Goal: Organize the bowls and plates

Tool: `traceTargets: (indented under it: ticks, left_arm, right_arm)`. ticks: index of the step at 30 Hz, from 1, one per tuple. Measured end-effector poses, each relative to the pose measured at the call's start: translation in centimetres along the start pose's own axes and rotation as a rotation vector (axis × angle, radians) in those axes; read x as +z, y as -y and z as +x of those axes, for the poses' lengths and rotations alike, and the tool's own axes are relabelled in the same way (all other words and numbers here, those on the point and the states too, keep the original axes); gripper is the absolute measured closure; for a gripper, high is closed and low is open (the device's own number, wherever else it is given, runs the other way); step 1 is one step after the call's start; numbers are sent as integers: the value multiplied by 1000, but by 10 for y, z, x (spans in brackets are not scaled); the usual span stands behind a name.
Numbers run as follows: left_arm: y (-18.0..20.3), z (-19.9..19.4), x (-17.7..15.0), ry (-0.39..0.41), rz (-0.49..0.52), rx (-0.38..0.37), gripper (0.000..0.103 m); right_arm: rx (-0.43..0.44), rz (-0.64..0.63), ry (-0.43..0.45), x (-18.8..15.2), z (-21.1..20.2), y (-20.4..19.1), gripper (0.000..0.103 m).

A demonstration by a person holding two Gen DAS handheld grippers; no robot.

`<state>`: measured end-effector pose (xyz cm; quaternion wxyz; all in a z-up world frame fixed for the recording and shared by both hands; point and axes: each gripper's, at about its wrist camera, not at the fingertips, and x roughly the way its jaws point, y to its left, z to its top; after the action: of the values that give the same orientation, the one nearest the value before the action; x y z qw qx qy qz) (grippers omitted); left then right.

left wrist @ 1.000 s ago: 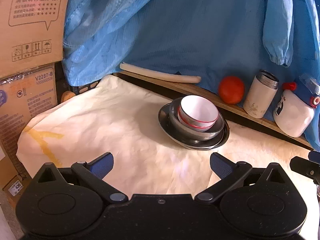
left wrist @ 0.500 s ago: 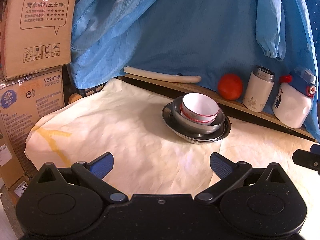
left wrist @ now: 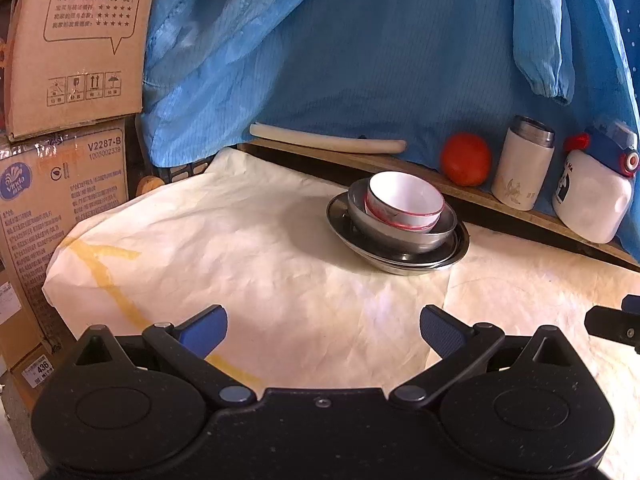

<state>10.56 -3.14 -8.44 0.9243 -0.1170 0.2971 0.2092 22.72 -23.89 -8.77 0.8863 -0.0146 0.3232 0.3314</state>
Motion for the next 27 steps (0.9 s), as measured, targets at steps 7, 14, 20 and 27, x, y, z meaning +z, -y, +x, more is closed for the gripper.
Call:
traceTargets:
  ticks: [7, 14, 20, 27]
  left_arm:
    - [3, 2, -1, 0, 16, -6, 1]
    - [0, 1, -2, 0, 11, -3, 1]
    - [-2, 2, -4, -1, 7, -3, 1]
    - [-4, 0, -5, -3, 1, -1, 1]
  right_arm:
    - [6, -2, -13, 0, 4, 1, 0]
    - [6, -20, -28, 0, 8, -3, 0]
    - [5, -36, -32, 1, 9, -7, 0]
    - [3, -44, -36, 0, 9, -9, 0]
